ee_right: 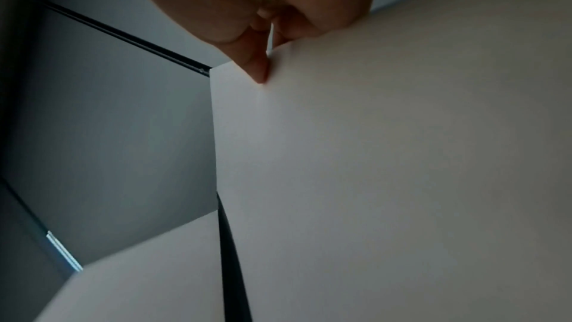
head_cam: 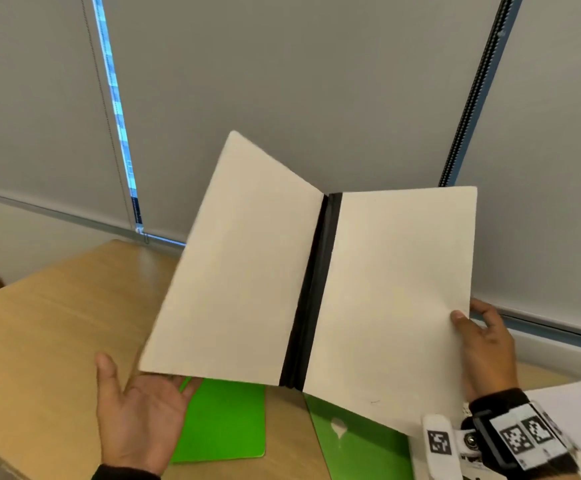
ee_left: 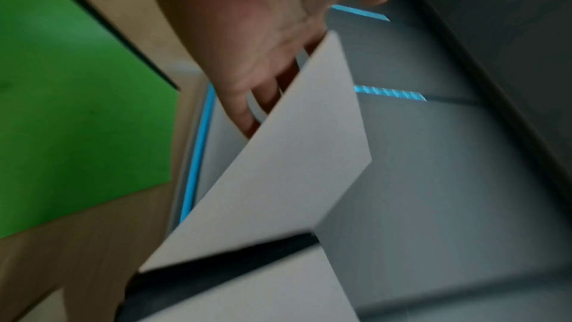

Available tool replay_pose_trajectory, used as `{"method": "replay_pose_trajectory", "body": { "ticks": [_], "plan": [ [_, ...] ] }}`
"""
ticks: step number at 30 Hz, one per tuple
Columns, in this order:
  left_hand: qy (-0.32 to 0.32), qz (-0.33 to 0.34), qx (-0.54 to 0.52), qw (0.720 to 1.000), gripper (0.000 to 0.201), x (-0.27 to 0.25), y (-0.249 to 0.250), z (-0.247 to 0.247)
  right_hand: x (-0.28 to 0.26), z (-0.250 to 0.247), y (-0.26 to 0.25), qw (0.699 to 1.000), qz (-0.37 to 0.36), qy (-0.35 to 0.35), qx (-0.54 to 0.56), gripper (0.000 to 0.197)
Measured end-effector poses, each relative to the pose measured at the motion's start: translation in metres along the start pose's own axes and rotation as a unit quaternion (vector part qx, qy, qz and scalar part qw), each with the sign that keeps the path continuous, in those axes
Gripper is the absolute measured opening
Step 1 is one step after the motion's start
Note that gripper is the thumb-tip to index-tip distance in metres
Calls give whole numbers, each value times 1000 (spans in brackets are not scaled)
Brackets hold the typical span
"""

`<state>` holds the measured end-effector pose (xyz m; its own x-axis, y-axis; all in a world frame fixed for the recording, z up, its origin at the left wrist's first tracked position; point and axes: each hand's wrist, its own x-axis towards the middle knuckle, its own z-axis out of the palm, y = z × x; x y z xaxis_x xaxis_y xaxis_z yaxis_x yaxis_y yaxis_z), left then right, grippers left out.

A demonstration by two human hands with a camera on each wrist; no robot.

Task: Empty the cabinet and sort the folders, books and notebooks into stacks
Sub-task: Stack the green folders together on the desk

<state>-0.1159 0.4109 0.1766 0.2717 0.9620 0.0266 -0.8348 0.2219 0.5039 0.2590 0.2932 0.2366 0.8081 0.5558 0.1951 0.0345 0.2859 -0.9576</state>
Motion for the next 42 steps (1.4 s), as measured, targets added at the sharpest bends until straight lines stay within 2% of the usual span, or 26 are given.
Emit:
{"method": "replay_pose_trajectory", "body": {
  "ticks": [2,3,4,5,6,7,8,9,10,12,14,18,20,22,24,26,28,31,34,38,39,42],
  "plan": [
    [-69,-24,72,995,95,-19,-8,14,-2,4,8,999,29,-11,11,28],
    [-97,-14,160,982,98,-27,-16,25,-3,6,12,999,44,-22,12,27],
    [-142,-37,228,963,92,-27,-25,28,-6,10,14,997,60,-40,13,27],
    [-152,-67,296,940,77,-27,-36,28,-10,15,16,996,74,-55,16,25],
    [-135,-19,387,912,58,-27,-44,30,-16,19,16,994,85,-69,11,24],
    [-91,20,442,892,46,-25,-49,28,-21,22,18,992,92,-88,2,23],
    [-50,25,480,876,44,-20,-53,21,-26,25,20,989,100,-107,-9,22],
    [-16,2,504,863,47,-15,-56,13,-31,27,22,987,110,-119,-20,20],
    [5,-37,508,860,45,-12,-56,8,-38,30,22,984,121,-131,-25,19],
    [20,-109,483,869,25,-13,-57,-1,-47,35,28,977,158,-143,-18,18],
    [26,-133,474,870,17,-17,-59,-13,-54,41,36,972,191,-137,-12,16],
    [104,-128,497,852,14,-18,-53,-45,-71,49,66,942,290,-166,22,28],
    [146,-117,510,840,14,-16,-45,-58,-86,54,80,921,305,-241,-24,27],
    [180,-104,524,826,15,-14,-30,-63,-97,60,92,892,300,-323,-99,59],
    [188,-97,543,813,18,-8,-12,-67,-111,71,98,859,316,-379,-139,67],
    [167,-94,565,802,26,3,4,-74,-117,85,105,850,313,-389,-169,66],
    [151,-84,602,780,33,17,17,-83,-117,105,115,856,303,-379,-176,60],
    [152,-79,669,723,39,42,25,-98,-114,134,132,849,281,-387,-224,61],
    [159,-91,716,674,37,62,24,-121,-115,154,150,828,273,-394,-292,60],
    [127,-164,787,580,57,68,15,-144,-120,158,184,787,248,-406,-392,56],
    [125,-175,795,568,61,66,11,-145,-120,157,190,780,245,-410,-406,57],
    [137,-178,800,557,65,63,2,-147,-118,157,201,773,247,-402,-425,55]
  ]
}}
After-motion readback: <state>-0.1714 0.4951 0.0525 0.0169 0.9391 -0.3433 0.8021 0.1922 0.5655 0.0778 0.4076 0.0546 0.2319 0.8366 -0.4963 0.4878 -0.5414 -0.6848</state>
